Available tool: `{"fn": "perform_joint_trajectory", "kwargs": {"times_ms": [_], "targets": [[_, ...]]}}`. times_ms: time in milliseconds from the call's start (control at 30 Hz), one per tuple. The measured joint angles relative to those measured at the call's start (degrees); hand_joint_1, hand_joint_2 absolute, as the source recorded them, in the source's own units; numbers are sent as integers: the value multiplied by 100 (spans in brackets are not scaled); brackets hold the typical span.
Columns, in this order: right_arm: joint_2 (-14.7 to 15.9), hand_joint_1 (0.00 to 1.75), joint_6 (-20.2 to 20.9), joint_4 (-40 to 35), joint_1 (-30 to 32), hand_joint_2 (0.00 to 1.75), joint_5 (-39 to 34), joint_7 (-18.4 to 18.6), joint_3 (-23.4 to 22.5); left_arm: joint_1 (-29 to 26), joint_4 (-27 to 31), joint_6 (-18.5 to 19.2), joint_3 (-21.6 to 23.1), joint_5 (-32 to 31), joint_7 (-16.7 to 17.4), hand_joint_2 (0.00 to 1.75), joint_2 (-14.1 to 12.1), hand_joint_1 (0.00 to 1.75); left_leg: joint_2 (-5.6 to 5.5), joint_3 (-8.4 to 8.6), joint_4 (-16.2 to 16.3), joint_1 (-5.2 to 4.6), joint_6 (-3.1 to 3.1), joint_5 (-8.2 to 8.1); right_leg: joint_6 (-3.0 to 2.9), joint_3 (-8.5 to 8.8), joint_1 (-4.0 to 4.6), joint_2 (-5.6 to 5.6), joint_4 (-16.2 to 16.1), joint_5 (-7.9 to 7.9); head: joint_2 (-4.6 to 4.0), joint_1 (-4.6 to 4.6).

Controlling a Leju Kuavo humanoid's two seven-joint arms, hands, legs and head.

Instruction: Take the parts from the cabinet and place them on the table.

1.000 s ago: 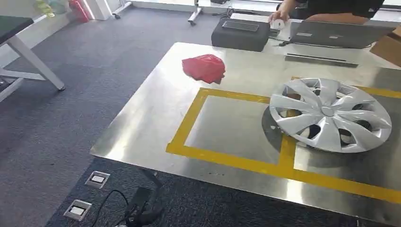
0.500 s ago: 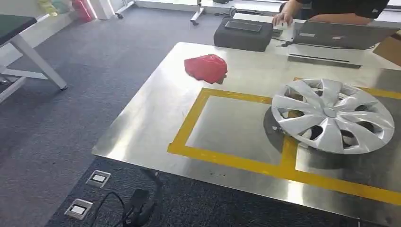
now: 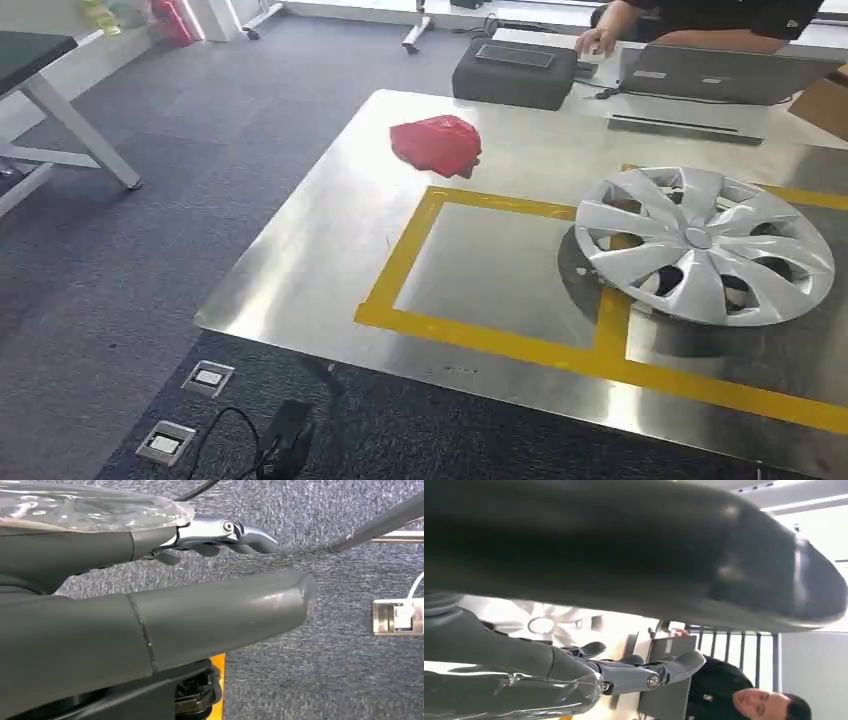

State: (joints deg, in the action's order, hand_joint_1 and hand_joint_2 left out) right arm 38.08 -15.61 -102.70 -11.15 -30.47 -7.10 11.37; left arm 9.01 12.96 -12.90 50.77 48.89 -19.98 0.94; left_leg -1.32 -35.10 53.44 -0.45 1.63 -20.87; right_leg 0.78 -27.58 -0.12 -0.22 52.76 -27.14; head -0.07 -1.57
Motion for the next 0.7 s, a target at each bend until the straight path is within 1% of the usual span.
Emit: {"fn": "perform_joint_trajectory", "kwargs": {"times_ms": [100,200,233,267,300,333,367,400,433,467,500,533,567,600,633,667,700], "targets": [[-136,0,13,-164,176,0,89,-149,0,3,0,6,2,-39,0,0,-13,0,1,0,29,-18,26,-36,32,15,-6,4,0,-21,0,0],[-239,0,31,-365,298,0,223,-186,0,7,0,9,2,-57,7,0,-17,0,2,4,47,-40,72,-68,70,32,-28,5,-12,-38,0,0],[-260,0,48,-443,311,0,251,-186,-4,8,0,9,2,-68,15,0,-17,0,6,23,9,-23,92,-50,92,43,-14,6,-21,-33,0,-2],[-278,0,74,-507,325,0,280,-184,-7,8,0,9,2,-72,20,0,-9,0,26,79,-79,12,109,-26,100,65,-23,9,-12,-74,0,-3],[-298,0,92,-558,322,0,319,-182,-9,9,0,9,2,-74,20,0,-9,0,35,120,-113,23,123,-18,120,29,-37,8,171,-230,0,9],[-322,0,120,-612,322,0,352,-180,-9,11,0,9,2,-78,22,0,-11,0,44,125,-115,26,129,-21,148,-135,-39,11,576,-485,0,20],[-345,0,133,-673,329,0,367,-177,-5,12,0,9,2,-89,35,0,-9,0,51,125,-114,26,132,-24,177,-359,-53,10,1084,-734,0,28],[-378,0,144,-723,347,0,380,-169,-4,10,0,9,9,-90,37,0,-4,0,55,123,-113,26,132,-24,209,-585,-70,10,1552,-924,0,28],[-415,0,151,-776,368,0,404,-156,-2,4,0,9,20,-90,37,0,-7,0,58,121,-110,27,131,-25,238,-752,-92,10,1897,-1016,0,28],[-429,0,162,-822,382,0,424,-143,-2,-1,0,9,37,-87,37,0,-7,0,58,123,-106,33,128,-26,260,-758,-120,7,1900,-916,0,28],[-440,0,177,-864,383,0,433,-127,-2,-4,0,9,44,-87,37,0,-4,0,58,120,-90,46,117,-31,283,-638,-148,7,1624,-693,0,28],[-448,0,181,-905,384,0,446,-112,-2,-4,0,9,48,-87,37,0,2,0,56,118,-63,73,93,-38,308,-402,-173,5,1134,-404,0,26],[-455,0,181,-947,383,0,448,-96,-2,-4,0,9,48,-87,37,0,2,0,52,115,-24,101,57,-54,340,-103,-201,4,539,-132,0,31],[-472,0,184,-973,380,0,452,-92,0,-3,0,7,50,-87,37,0,-9,0,42,100,15,90,2,-62,418,105,-216,9,107,-135,0,41],[-494,0,190,-1001,376,0,455,-77,2,0,0,4,55,-87,37,0,-5,0,21,78,34,93,-44,-45,368,112,-151,89,146,-85,0,68],[-509,0,190,-1049,386,0,455,-66,4,-2,0,-2,68,-87,33,0,-13,0,12,78,45,73,-88,-15,316,54,-156,105,169,-50,0,59],[-518,0,190,-1078,378,0,455,-64,2,-3,0,0,81,-87,33,0,-11,0,2,55,67,74,-123,14,262,24,-149,109,169,-66,0,55]]}}
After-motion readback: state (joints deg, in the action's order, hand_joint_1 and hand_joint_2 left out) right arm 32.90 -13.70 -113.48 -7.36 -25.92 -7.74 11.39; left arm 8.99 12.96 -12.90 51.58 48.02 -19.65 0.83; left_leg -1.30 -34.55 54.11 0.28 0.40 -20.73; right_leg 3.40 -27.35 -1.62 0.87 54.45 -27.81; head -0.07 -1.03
